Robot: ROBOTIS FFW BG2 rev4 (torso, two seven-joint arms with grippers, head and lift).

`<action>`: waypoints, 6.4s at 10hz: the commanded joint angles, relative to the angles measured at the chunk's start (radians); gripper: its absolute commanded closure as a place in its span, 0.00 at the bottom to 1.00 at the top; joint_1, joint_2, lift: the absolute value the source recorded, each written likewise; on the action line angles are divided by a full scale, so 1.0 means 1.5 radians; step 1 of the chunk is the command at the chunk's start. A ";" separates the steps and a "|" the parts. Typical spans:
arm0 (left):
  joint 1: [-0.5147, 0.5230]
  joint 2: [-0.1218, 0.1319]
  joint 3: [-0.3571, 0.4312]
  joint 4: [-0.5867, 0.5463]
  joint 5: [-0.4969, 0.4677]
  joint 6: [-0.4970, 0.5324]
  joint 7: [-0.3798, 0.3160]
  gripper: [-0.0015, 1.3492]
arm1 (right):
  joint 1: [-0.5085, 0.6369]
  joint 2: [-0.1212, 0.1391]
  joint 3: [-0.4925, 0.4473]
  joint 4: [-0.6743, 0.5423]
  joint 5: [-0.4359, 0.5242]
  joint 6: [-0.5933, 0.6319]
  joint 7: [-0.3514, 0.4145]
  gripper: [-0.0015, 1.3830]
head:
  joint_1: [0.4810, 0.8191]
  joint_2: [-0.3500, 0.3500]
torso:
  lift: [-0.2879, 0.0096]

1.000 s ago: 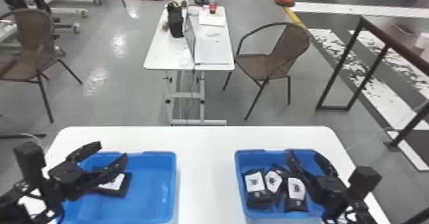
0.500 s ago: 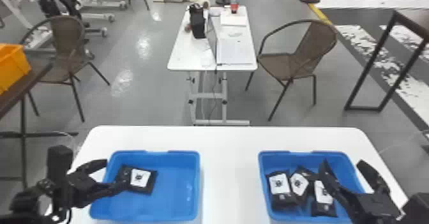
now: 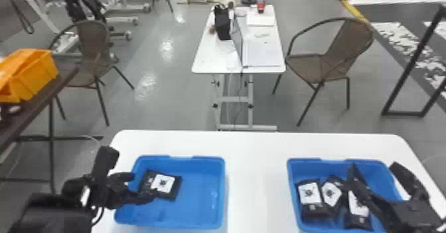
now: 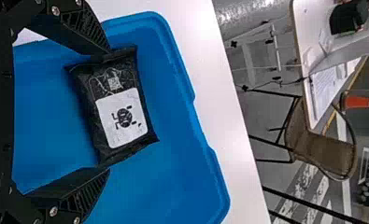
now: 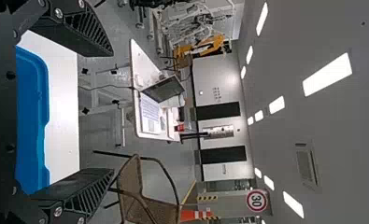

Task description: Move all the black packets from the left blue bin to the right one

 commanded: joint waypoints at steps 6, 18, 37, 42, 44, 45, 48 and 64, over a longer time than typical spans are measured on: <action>-0.107 0.028 -0.057 0.184 -0.135 -0.031 0.023 0.11 | -0.015 0.001 0.013 0.027 -0.024 0.004 0.029 0.11 | 0.63 0.64 | 0.97; -0.194 0.040 -0.196 0.283 -0.255 -0.091 0.013 0.09 | -0.044 0.001 0.020 0.062 -0.047 0.010 0.063 0.11 | 0.63 0.61 | 0.97; -0.048 -0.007 -0.136 0.013 -0.165 -0.140 0.040 0.90 | -0.067 0.001 0.024 0.089 -0.070 0.025 0.119 0.11 | 0.63 0.63 | 0.97; 0.025 -0.065 -0.221 -0.155 0.003 -0.151 0.021 0.90 | -0.107 0.001 0.075 0.090 -0.073 0.038 0.150 0.10 | 0.63 0.47 | 0.97; -0.002 -0.072 -0.245 -0.135 0.027 -0.168 0.030 0.90 | -0.135 0.001 0.111 0.106 -0.086 0.037 0.150 0.11 | 0.63 0.44 | 0.97; -0.025 -0.071 -0.265 -0.114 0.044 -0.180 0.035 0.90 | -0.150 0.001 0.127 0.112 -0.091 0.038 0.151 0.11 | 0.63 0.44 | 0.97; -0.083 -0.064 -0.329 -0.033 0.104 -0.211 0.038 0.90 | -0.191 0.001 0.170 0.139 -0.107 0.037 0.152 0.11 | 0.63 0.43 | 0.97; -0.036 -0.066 -0.296 -0.067 0.215 -0.211 0.068 0.07 | -0.236 0.001 0.140 0.219 -0.174 0.013 0.100 0.91 | 0.63 0.37 | 0.97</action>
